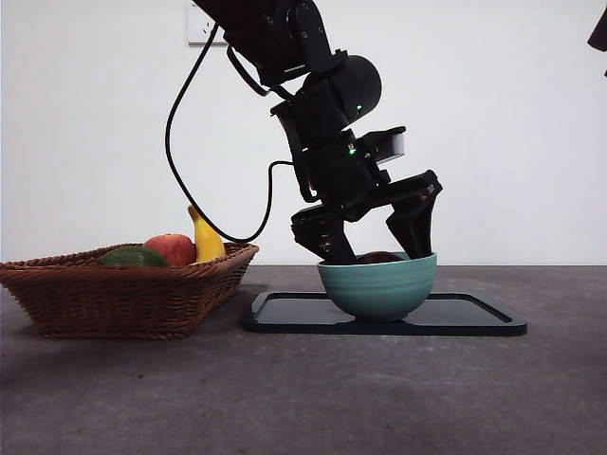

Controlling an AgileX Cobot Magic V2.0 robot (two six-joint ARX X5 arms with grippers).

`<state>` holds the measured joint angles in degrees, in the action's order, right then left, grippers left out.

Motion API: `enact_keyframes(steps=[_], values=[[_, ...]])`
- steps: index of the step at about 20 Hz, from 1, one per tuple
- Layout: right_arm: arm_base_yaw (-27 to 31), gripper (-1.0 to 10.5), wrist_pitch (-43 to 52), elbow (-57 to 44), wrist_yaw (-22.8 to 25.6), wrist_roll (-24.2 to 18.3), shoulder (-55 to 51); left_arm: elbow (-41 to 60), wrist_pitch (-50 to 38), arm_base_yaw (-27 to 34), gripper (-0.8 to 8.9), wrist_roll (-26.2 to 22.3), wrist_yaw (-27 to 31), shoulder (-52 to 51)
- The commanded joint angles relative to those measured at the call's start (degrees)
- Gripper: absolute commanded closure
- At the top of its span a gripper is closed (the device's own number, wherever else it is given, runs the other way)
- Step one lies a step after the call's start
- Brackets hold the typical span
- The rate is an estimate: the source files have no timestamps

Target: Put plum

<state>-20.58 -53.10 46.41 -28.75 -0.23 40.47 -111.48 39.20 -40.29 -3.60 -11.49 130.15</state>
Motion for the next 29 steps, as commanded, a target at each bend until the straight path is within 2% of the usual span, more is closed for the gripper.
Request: enact_keyframes(steps=[1, 6, 11, 19, 23, 29], values=[[-0.3, 8.0, 0.3, 0.5, -0.2, -0.6, 0.2, -1.8, 0.0, -0.8, 4.59, -0.5, 0.1, 2.3], [-0.3, 8.0, 0.3, 0.5, -0.2, -0.7, 0.2, -1.8, 0.4, -0.8, 5.66, -0.5, 0.2, 2.3], [-0.3, 8.0, 0.3, 0.5, -0.2, -0.7, 0.2, -3.0, 1.6, -0.7, 5.75, -0.5, 0.2, 2.2], [-0.3, 8.0, 0.3, 0.5, -0.1, -0.7, 0.2, -19.5, 13.5, 0.8, 5.74, -0.2, 0.1, 2.1], [-0.3, 8.0, 0.4, 0.5, -0.1, -1.2, 0.2, -26.2, 18.7, 3.2, 5.74, 0.3, 0.1, -0.5], [-0.3, 8.0, 0.3, 0.5, -0.2, -1.4, 0.2, -27.0, 20.1, 11.0, 5.74, 1.6, 0.1, -11.4]])
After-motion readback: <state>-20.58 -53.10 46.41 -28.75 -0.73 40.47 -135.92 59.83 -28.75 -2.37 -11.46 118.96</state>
